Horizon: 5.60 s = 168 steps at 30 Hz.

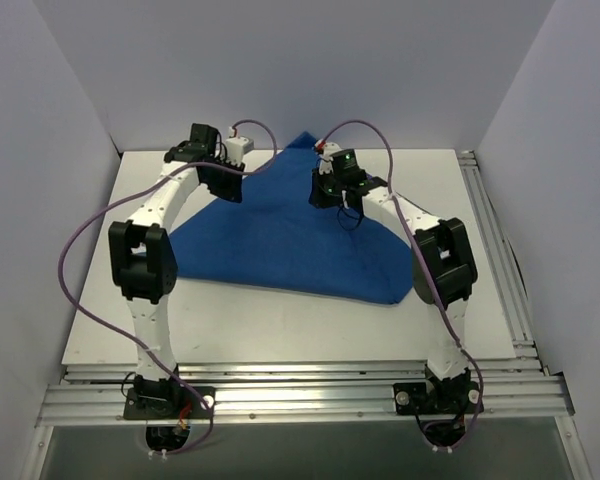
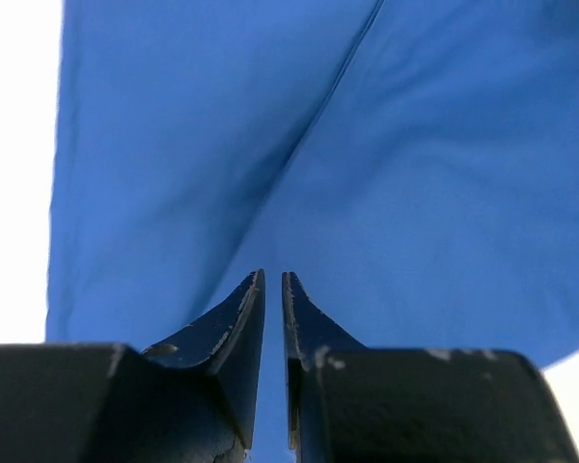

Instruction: Prepare the surgical pack

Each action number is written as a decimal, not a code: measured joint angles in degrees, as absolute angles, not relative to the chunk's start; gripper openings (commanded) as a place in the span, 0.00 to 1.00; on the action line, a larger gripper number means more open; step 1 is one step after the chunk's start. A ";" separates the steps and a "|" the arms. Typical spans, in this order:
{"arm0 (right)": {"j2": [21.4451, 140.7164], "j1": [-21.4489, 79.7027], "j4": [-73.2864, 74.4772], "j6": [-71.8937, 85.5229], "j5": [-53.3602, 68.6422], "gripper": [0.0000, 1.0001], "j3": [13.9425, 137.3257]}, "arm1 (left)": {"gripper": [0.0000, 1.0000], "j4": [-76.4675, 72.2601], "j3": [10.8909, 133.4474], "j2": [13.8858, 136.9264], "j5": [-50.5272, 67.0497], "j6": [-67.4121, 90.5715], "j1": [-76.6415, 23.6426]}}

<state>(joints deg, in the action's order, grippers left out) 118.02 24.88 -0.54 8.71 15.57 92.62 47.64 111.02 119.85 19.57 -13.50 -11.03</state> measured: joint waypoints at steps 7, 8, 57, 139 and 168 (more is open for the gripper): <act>123.66 25.43 -6.83 10.35 23.77 0.00 89.80 | 0.22 47.07 120.64 133.49 21.85 -12.16 -15.22; 124.46 25.43 -7.33 10.48 24.58 0.00 89.19 | 0.22 47.13 120.77 134.58 22.09 -12.16 -15.68; 99.44 30.57 4.54 15.18 -7.40 0.17 76.03 | 0.27 44.95 88.77 99.07 15.97 -17.02 -15.25; 86.98 43.18 15.38 32.10 -17.50 0.00 56.25 | 0.34 53.43 75.70 97.14 10.81 -20.18 -15.97; 74.63 35.75 14.39 36.84 -13.80 0.00 46.89 | 0.35 53.63 67.64 98.98 15.07 -23.77 2.48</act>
